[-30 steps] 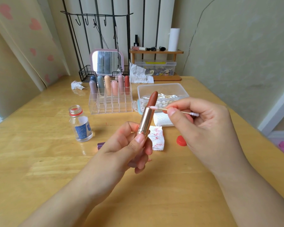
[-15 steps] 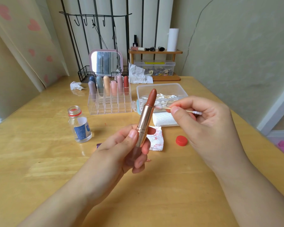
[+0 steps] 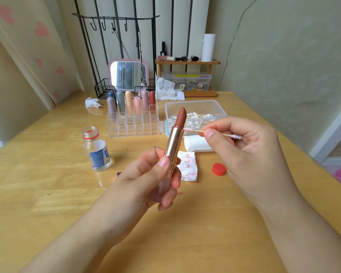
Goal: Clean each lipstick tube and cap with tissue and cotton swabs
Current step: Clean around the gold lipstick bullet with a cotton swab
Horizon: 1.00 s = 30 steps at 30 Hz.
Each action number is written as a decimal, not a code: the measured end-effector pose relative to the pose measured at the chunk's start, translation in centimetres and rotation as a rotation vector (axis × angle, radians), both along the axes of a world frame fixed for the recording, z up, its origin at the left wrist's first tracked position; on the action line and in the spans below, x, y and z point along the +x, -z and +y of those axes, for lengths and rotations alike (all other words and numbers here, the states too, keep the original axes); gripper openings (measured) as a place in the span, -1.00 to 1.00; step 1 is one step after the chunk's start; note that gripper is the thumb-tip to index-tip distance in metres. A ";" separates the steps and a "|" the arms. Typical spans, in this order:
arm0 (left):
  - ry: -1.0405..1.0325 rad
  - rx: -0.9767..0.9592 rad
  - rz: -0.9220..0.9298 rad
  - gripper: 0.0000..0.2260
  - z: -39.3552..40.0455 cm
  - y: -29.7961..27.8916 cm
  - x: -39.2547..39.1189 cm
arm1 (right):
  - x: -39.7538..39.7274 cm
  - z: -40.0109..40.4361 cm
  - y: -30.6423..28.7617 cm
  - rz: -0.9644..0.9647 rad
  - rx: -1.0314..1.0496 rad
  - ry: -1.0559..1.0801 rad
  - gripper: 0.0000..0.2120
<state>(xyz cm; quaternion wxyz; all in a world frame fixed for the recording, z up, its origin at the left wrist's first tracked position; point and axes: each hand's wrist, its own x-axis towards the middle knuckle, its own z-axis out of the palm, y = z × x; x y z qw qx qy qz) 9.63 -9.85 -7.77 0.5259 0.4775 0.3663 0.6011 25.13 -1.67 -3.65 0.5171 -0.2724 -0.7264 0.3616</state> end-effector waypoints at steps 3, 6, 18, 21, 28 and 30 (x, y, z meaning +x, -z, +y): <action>-0.007 -0.008 0.010 -0.70 0.1 0.1 0.2 | 0.0 0.0 0.0 0.000 -0.005 -0.008 -0.92; -0.021 -0.024 0.001 -0.71 0.1 0.0 0.4 | 0.0 0.1 0.0 0.000 -0.005 -0.012 -0.92; -0.022 -0.049 -0.004 -0.70 0.1 -0.2 0.6 | 0.1 0.0 0.1 -0.013 0.024 -0.036 -0.91; -0.015 -0.049 -0.016 -0.70 0.0 -0.3 0.6 | 0.3 0.3 0.0 -0.006 0.054 -0.027 -0.88; 0.005 -0.053 -0.022 -0.69 0.0 -0.4 0.6 | 0.2 0.2 0.1 -0.001 0.044 -0.069 -0.89; 0.012 -0.053 -0.044 -0.70 0.2 -0.2 0.4 | 0.2 0.3 0.1 -0.006 0.063 -0.056 -0.89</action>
